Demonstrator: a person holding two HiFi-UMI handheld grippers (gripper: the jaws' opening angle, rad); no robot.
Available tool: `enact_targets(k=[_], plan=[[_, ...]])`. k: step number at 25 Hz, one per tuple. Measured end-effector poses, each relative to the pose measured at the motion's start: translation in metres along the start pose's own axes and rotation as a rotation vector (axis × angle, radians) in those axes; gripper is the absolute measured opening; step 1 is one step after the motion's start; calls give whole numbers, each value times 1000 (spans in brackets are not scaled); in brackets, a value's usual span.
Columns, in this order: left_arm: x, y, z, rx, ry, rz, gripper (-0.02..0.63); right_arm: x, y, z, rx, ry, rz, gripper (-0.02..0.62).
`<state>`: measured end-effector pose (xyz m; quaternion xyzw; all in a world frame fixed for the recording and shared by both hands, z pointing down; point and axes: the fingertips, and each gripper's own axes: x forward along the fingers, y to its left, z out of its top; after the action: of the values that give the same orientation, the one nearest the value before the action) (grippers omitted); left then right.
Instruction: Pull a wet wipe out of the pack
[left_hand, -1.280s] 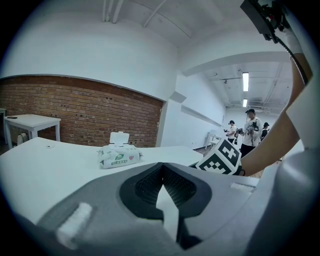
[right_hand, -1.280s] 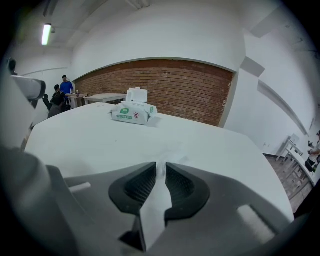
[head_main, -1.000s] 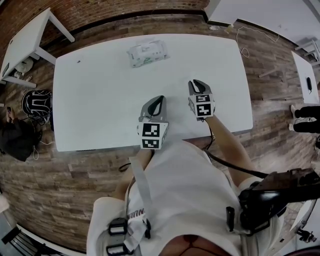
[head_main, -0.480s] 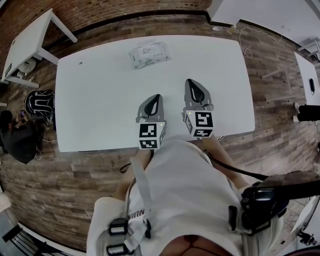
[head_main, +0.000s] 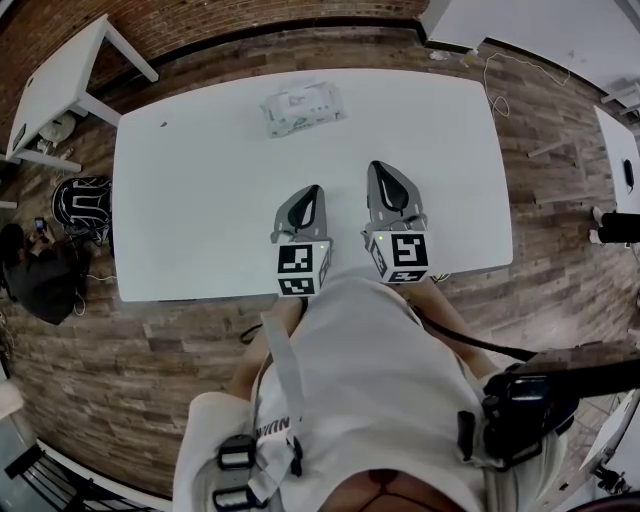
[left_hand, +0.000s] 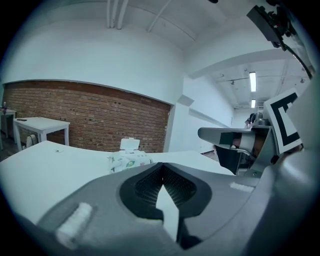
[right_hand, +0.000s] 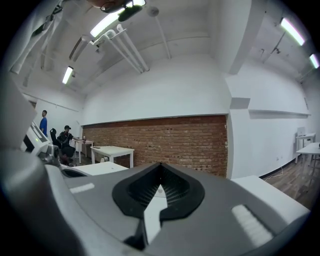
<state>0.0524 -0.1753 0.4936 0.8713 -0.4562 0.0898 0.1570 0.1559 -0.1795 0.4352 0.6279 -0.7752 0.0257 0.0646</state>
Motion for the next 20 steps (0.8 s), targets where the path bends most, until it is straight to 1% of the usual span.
enact_targets(k=[3,10,20], plan=[[0,1,-1,2,0,-2,2,-1,1,0,5,-3,-4,5],[3,0,0,1,4,-2,2,3,2,-3,-54,34,6,3],[4,-1,-1,9,7,-8,2,5,3,-6,-79,56,10,3]])
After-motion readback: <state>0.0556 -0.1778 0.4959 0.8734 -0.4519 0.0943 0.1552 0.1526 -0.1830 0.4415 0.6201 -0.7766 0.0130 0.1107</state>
